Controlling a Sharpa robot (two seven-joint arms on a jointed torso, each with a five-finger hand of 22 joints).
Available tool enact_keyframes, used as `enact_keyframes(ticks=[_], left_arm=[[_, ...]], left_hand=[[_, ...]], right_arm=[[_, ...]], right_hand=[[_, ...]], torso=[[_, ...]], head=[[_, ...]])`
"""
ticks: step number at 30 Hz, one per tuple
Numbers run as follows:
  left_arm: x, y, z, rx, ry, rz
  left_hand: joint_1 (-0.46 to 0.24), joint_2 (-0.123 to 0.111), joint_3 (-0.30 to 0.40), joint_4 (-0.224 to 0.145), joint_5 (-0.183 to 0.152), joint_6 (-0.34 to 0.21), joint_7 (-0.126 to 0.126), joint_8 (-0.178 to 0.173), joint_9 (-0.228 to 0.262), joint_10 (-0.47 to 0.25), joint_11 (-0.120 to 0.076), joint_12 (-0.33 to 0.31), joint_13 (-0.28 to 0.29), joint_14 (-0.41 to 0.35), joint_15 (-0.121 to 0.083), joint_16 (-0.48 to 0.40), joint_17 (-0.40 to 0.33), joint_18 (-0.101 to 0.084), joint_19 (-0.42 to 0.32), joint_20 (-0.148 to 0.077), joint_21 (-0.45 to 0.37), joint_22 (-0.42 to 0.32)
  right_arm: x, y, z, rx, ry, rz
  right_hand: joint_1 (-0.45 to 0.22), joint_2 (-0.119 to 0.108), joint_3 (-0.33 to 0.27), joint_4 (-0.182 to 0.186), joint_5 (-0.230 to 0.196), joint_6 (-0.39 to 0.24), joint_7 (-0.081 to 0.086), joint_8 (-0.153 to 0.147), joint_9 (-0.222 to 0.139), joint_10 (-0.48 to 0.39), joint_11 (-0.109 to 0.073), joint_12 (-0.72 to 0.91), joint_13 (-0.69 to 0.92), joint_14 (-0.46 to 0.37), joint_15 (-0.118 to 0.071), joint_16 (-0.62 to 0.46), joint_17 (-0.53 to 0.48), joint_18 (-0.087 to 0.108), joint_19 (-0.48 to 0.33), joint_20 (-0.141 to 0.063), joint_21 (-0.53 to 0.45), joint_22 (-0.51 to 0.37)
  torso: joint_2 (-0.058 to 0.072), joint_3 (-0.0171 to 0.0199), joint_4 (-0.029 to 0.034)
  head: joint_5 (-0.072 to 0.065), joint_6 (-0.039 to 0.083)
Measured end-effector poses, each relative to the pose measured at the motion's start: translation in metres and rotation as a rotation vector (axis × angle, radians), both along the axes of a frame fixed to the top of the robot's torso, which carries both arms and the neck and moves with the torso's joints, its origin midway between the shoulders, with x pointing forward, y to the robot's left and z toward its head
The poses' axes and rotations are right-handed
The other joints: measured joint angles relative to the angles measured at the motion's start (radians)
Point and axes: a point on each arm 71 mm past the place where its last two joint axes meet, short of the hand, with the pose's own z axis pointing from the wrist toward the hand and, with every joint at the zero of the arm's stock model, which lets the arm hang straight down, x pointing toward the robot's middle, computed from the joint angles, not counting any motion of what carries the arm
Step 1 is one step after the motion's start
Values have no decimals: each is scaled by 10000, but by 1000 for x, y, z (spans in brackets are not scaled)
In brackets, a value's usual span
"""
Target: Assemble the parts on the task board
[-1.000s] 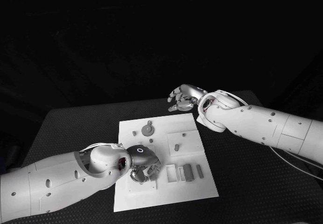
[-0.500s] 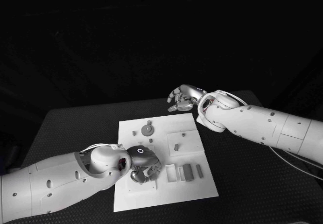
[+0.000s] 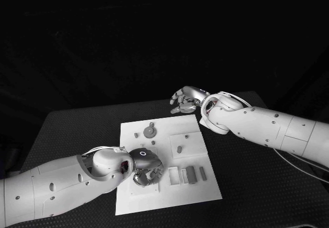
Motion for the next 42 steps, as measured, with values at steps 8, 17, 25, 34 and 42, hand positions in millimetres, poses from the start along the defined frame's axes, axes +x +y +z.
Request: enact_keyframes(ticks=[8,17,25,34,42], left_arm=[[2,1,0,-57,-69,37],[3,2,0,-143,-137,56],[2,2,0,-151,-92,35],[2,3,0,-190,67,119],[2,3,-1,-204,221,187]], left_hand=[[5,104,0,0,-14,179,107,115,36,-33,-35,142,-1,37,-36,46,-1,-2,54,-54,61,-1],[-319,256,-141,80,-16,359,287,162,58,-33,-36,189,-38,72,-71,60,-3,-4,54,-54,115,-2],[-374,291,-176,44,-16,395,251,172,61,-32,-36,189,-71,72,-70,60,-16,-5,53,-53,115,-3],[-695,154,-356,80,-16,222,289,54,-18,-37,-42,227,-140,71,-70,60,-38,-5,52,-52,114,-4],[-881,-18,-414,82,-16,-173,194,-151,-146,-124,-16,227,-204,71,-70,108,-64,-6,52,-52,154,-4]], right_arm=[[0,0,0,4,17,-4],[0,-1,0,6,29,-10],[0,-1,0,7,39,-7],[0,-1,-1,4,48,-14],[0,-1,-1,2,56,-18]], right_hand=[[0,0,0,0,0,-16,-15,0,-1,0,0,-1,0,0,0,0,0,1,-2,2,0,0],[1,-1,0,0,0,-18,-16,0,-2,0,0,-2,1,0,0,0,0,0,-3,4,0,0],[-40,-42,0,-1,0,-19,-17,0,-3,0,0,-2,-8,0,0,0,0,1,19,-18,0,-1],[-39,-42,0,-1,0,2,4,0,6,0,0,-3,-7,0,0,0,0,0,22,-20,0,-1],[-39,-42,1,-1,0,2,4,-33,5,0,0,-4,-16,0,0,0,0,1,20,-18,0,-1]], torso=[[0,0,0],[-4,-6,3],[-5,-5,3],[-6,-5,-1],[-5,-5,1]], head=[[-5,-12],[-2,-5],[0,-14],[-7,-21],[-27,-16]])
